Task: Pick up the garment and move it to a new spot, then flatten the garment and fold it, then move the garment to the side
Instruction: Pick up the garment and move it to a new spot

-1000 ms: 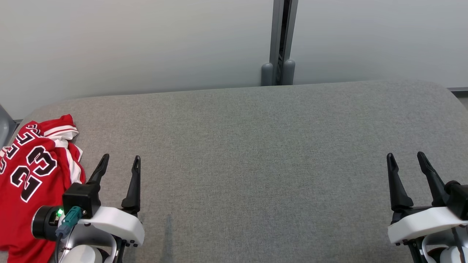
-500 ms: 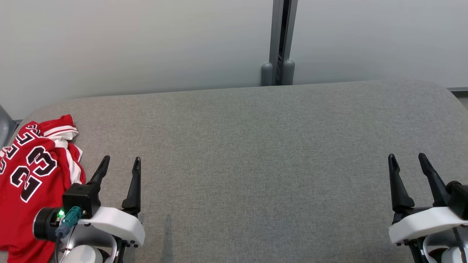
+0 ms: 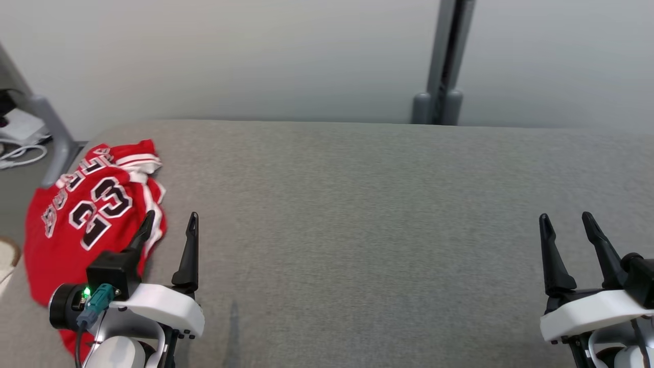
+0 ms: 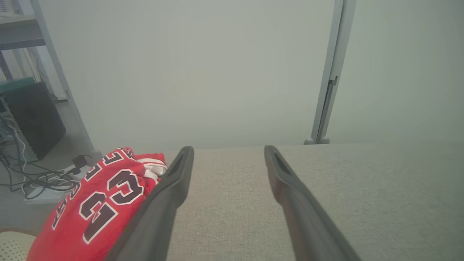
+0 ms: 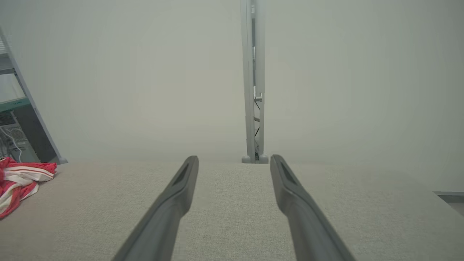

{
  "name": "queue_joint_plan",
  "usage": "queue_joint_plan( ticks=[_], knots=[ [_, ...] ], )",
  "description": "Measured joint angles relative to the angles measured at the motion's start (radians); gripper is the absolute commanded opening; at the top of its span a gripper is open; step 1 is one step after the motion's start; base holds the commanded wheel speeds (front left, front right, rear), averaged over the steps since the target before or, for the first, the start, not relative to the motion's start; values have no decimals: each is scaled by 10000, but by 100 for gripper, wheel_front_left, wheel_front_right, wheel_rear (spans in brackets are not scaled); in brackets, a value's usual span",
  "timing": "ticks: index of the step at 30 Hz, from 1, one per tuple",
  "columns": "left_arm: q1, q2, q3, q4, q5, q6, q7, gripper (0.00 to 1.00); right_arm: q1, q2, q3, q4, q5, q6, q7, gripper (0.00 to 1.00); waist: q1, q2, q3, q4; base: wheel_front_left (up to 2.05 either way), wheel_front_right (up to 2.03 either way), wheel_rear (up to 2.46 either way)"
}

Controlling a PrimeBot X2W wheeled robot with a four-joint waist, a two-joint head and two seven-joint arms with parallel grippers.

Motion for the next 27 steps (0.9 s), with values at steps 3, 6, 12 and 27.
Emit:
queue_joint_plan(
  ticks=[3, 6, 12, 27],
  knots=[
    [-36, 13, 42, 27, -77, 23, -54, 100, -5, 10, 146, -86, 10, 0, -2, 100, -1, 0, 3, 485, 0, 0, 0],
    [-75, 21, 113, 63, -134, 59, -130, 100, -16, 17, 259, -198, 29, 0, -10, 100, 0, 0, 18, 1026, 0, 0, 0],
    [-59, 90, 299, 96, -257, 159, -268, 100, -65, 40, 535, -313, 113, 0, -12, 100, 0, 0, 64, 2127, 0, 0, 0],
    [15, 169, 479, 90, -431, 293, -483, 100, -214, 58, 813, -184, 238, 2, -82, 100, -1, 0, 148, 3660, 0, 0, 0]
  ],
)
